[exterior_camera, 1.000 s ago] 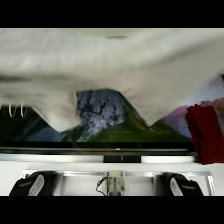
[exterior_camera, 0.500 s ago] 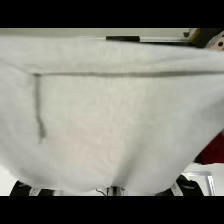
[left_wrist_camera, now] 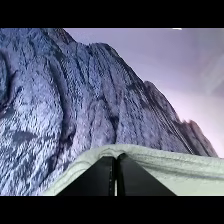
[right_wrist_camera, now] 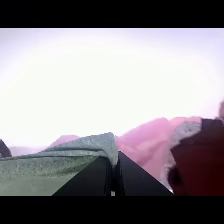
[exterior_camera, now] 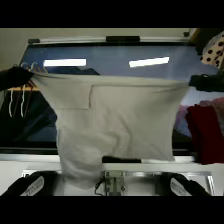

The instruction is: Fold the shirts.

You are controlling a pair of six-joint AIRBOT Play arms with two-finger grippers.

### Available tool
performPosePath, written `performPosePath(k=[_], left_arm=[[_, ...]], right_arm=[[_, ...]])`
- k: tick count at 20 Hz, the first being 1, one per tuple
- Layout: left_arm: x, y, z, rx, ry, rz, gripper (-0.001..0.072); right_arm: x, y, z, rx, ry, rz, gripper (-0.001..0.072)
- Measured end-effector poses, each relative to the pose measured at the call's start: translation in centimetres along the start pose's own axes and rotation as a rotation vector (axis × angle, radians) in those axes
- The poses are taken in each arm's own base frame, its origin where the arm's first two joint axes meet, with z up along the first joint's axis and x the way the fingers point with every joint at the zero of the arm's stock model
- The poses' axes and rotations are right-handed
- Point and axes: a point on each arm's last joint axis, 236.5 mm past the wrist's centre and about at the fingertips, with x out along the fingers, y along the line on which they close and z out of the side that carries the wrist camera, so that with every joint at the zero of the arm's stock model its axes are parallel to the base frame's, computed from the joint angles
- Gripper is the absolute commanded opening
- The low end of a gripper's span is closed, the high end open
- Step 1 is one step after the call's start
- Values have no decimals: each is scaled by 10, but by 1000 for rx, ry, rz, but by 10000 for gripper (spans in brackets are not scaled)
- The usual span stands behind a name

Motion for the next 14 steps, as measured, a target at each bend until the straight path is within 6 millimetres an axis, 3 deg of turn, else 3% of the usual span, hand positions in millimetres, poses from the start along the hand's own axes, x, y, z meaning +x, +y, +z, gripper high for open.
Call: performPosePath(k=[5,8,11,14], left_arm=[[121,24,16,-21,10,19,33],[176,35,9,-39,39,21,33],[208,41,-13,-65,101,12,32],[210,44,-45,-65,237,4,31]], right_arm=[[91,44,27,62,-131,106,68],[132,57,25,106,-158,128,68],[164,62,4,157,-102,135,67],[174,65,-16,160,-27,134,67]])
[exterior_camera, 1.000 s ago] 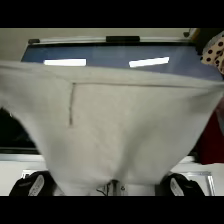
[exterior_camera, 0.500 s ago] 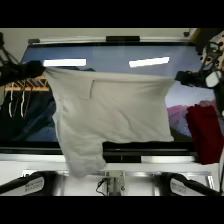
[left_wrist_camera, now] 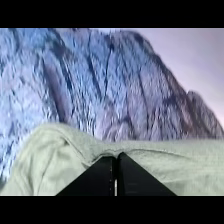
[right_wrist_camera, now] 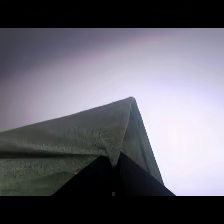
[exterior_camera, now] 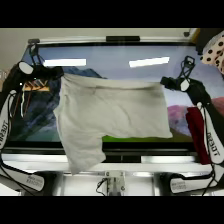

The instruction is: Fold the shirts.

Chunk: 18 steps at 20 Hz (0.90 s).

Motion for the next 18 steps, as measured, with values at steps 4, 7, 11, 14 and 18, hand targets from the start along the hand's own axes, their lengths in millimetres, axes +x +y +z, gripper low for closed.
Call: performPosePath(k=[4,7,11,14,18], left_arm=[[-18,14,-71,34,314,50,31],[-40,18,-113,44,471,85,31],[-58,25,-157,17,585,115,31],[-58,29,-180,-9,630,127,32],[-56,36,-193,-26,641,139,32]], right_arm=[[-13,-9,-24,-57,136,-45,68],[-27,-22,-50,-105,268,-100,67],[-37,-33,-76,-134,392,-141,68],[-41,-40,-84,-157,432,-163,68],[-40,-49,-96,-178,485,-191,68]])
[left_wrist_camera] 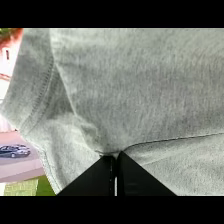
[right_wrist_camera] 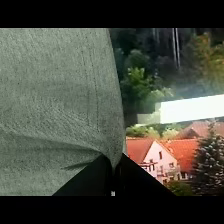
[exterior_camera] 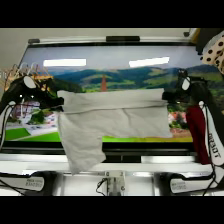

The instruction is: Fold the shirts.

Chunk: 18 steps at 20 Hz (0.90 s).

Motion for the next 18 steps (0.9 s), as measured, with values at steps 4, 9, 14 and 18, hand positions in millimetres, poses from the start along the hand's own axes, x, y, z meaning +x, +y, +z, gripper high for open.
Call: performPosePath(k=[4,9,14,18], left_arm=[[2,6,4,-14,-25,6,32],[7,11,10,-30,-40,8,36],[6,8,12,-40,-31,-13,403],[-26,26,0,-86,16,-27,402]], right_arm=[[13,-1,-19,-14,90,-7,69],[19,0,-32,-14,147,-2,134],[12,6,-37,-18,168,23,464],[-23,-23,-50,-64,202,-18,464]])
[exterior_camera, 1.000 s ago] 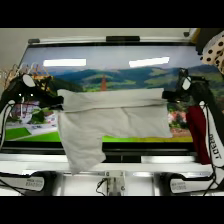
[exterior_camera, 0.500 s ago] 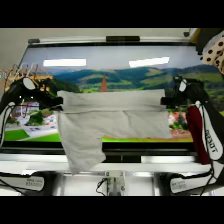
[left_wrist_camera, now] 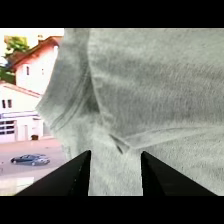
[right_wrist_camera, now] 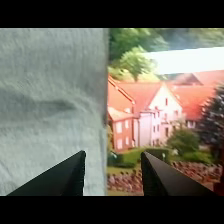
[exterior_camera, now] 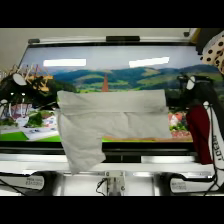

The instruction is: Fold the shirts.

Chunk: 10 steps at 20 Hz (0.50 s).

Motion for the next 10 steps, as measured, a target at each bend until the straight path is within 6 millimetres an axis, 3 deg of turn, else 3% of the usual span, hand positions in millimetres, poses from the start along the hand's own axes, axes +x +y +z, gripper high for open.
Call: performPosePath(k=[2,4,8,10], left_arm=[[-17,16,-18,-42,23,-6,402],[-20,24,-51,-83,59,-31,402],[15,14,-134,-153,118,-143,401],[32,6,-160,-177,117,-190,397]], right_arm=[[-18,-26,-24,30,53,4,464],[-33,-49,-45,98,83,35,464],[-54,-70,-65,223,67,130,464],[-60,-72,-69,247,60,160,464]])
